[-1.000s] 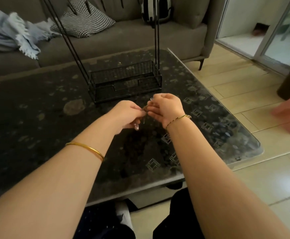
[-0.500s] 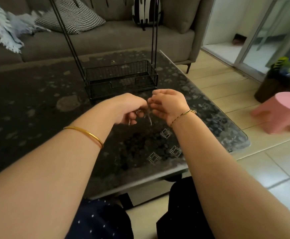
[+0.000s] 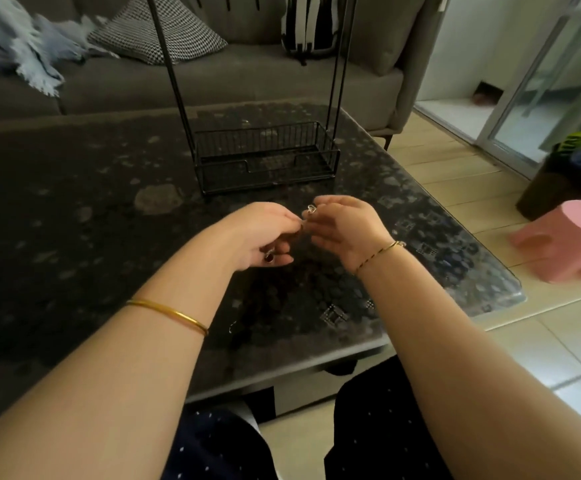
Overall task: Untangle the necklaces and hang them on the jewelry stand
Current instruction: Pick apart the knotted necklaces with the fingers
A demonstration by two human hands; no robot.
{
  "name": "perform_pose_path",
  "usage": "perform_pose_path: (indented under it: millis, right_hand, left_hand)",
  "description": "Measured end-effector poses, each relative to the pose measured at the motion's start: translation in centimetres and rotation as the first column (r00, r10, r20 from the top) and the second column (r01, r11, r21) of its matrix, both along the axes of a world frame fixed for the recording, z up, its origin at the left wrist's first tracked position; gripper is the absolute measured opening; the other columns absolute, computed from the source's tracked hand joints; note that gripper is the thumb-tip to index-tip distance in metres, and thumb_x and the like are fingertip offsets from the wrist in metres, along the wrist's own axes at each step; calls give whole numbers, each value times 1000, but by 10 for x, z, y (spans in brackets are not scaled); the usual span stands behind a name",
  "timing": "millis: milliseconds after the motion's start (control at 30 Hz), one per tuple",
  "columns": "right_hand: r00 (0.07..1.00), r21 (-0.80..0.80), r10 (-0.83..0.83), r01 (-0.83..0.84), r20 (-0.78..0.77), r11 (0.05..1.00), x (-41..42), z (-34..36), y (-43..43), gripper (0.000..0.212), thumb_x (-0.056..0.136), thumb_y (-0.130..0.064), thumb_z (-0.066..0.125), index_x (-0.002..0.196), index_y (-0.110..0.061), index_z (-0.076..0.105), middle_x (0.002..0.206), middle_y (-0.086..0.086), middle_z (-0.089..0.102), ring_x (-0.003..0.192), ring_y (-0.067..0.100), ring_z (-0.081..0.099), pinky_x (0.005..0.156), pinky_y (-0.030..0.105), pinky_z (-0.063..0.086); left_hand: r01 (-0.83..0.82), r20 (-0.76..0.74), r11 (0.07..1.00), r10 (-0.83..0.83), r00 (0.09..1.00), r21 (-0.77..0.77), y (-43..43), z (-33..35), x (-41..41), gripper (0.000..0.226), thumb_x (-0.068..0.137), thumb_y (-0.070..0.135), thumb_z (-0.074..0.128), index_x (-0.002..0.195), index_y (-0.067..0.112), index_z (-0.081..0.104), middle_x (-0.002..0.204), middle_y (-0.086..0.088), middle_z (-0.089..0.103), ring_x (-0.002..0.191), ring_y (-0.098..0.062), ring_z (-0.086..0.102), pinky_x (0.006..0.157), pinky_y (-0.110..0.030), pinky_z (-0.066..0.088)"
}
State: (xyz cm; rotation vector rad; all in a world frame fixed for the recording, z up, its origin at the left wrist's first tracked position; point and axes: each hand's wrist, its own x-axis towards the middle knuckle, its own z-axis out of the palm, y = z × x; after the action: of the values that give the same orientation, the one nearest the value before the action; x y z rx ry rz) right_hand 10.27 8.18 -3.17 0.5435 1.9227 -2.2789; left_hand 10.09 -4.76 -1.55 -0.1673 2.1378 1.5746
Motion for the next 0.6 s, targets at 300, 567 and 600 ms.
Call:
perform_pose_path:
  millis: [300,567,600]
  right_hand:
    - [979,111,204,-202,-9,973,-11,-14,-2,25,98,-7,38,119,-9,52,88,8,62,60,14,61,60,28,54]
    - [957,447,250,-161,-148,880,-14,-12,9,20,86,4,57,83,-15,62,71,6,64,53,8,56,53,17,50]
    - [955,477,237,-128,-176,869,-15,-11,9,21,86,3,58,82,-17,62,72,6,65,55,9,57,56,19,51]
  left_hand:
    - [-32,-142,994,17,990,-102,-4,-2,-26,11,93,12,60,91,16,71,86,-2,66,74,-9,59,76,-29,56]
    - [-21,-147,969,-16,989,-248,-21,-7,-24,14,88,8,66,84,20,70,92,-6,68,77,-15,59,62,-24,49]
    - [-26,-171,963,-21,985,-270,-20,-8,-25,15,88,9,67,82,22,70,89,-3,67,76,-12,58,60,-22,47]
